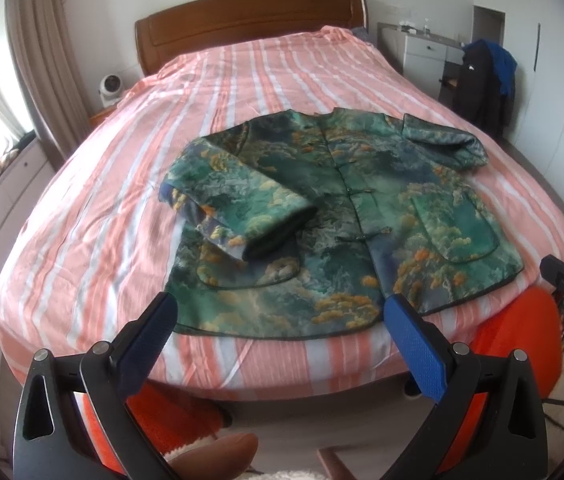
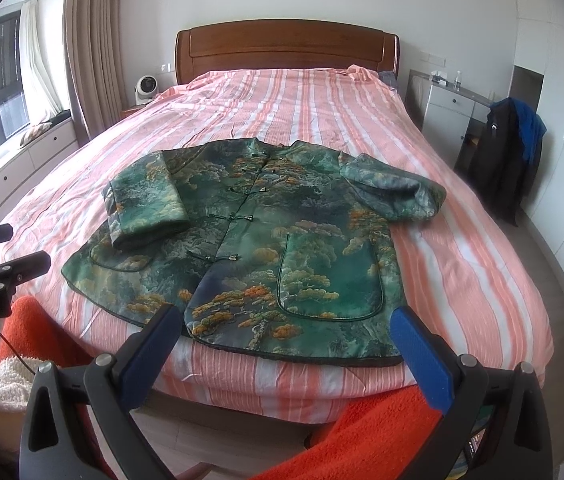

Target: Fold large clothes

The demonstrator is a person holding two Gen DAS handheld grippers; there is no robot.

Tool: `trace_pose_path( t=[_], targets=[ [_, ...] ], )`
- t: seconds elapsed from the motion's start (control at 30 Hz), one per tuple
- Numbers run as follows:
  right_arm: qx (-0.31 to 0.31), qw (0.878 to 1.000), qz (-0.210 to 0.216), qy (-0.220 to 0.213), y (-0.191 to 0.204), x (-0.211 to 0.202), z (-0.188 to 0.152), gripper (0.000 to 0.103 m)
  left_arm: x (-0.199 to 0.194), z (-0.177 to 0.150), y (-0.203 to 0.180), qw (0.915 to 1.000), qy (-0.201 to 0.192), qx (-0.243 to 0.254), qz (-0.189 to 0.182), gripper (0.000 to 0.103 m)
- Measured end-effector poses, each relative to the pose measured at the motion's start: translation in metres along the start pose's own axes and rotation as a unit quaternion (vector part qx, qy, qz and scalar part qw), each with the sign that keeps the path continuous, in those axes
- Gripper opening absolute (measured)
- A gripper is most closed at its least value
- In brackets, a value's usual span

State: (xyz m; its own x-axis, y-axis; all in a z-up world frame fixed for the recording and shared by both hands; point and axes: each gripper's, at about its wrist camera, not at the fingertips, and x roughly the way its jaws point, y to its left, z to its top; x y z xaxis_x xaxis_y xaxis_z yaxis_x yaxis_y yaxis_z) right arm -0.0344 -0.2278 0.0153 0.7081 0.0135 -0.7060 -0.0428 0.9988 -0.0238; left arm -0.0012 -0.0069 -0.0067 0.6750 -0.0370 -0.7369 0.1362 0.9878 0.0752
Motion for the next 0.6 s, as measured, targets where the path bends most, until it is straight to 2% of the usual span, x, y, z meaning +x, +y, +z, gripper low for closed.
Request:
trace_pose_path(
  t=[0.6],
  targets=[
    [0.006,1.0,-0.007,-0.006,-0.0039,0.0003,0.0014,0.103,0.0011,-0.0018,0.0006,1.0,-0.001,0.0,0.0,0.103]
  ],
)
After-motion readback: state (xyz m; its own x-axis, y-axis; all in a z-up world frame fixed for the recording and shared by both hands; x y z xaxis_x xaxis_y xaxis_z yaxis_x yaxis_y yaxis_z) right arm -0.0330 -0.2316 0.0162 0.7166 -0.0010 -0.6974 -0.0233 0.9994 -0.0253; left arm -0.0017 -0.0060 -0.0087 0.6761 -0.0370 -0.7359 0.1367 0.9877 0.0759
